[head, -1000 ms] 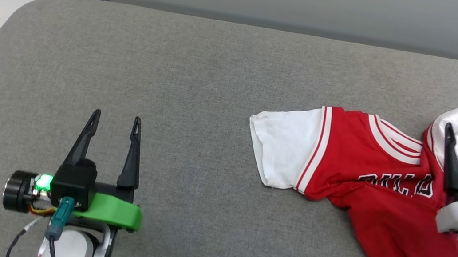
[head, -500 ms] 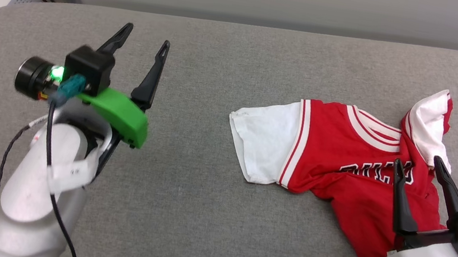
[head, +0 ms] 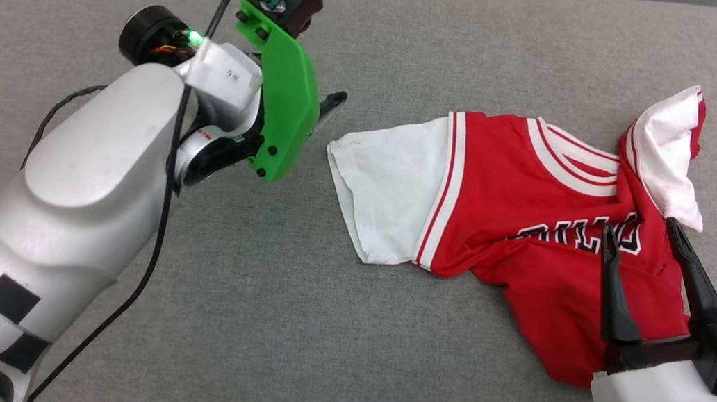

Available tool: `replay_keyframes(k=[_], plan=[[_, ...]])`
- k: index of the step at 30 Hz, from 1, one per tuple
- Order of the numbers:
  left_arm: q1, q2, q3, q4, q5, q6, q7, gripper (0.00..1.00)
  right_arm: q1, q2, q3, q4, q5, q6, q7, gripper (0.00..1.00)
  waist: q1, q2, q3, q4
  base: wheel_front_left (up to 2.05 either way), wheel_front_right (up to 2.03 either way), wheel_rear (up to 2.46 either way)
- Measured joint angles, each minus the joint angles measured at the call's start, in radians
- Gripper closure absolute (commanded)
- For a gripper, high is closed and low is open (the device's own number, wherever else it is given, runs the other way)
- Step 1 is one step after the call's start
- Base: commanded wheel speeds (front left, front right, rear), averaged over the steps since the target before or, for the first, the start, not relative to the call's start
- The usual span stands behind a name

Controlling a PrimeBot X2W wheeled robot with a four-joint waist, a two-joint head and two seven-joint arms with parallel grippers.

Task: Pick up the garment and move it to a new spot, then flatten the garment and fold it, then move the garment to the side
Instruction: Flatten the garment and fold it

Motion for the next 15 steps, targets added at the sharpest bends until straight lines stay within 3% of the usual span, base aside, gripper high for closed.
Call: replay_keyframes(k=[6, 15], plan=[[-0.111, -0.004, -0.174, 0.088, -0.048, 0.0, 0.1, 0.0, -0.042, 0.004, 0.013, -0.002, -0.008, 0.0, 0.0, 0.0, 0.0, 0.0, 0.061, -0.034, 0.0, 0.0, 0.0], [-0.186, -0.017, -0.397, 0.227, -0.089, 0.0, 0.098, 0.0, -0.092, 0.015, 0.024, -0.003, -0.011, 0.0, 0.0, 0.0, 0.0, 0.0, 0.147, -0.082, 0.0, 0.0, 0.0]])
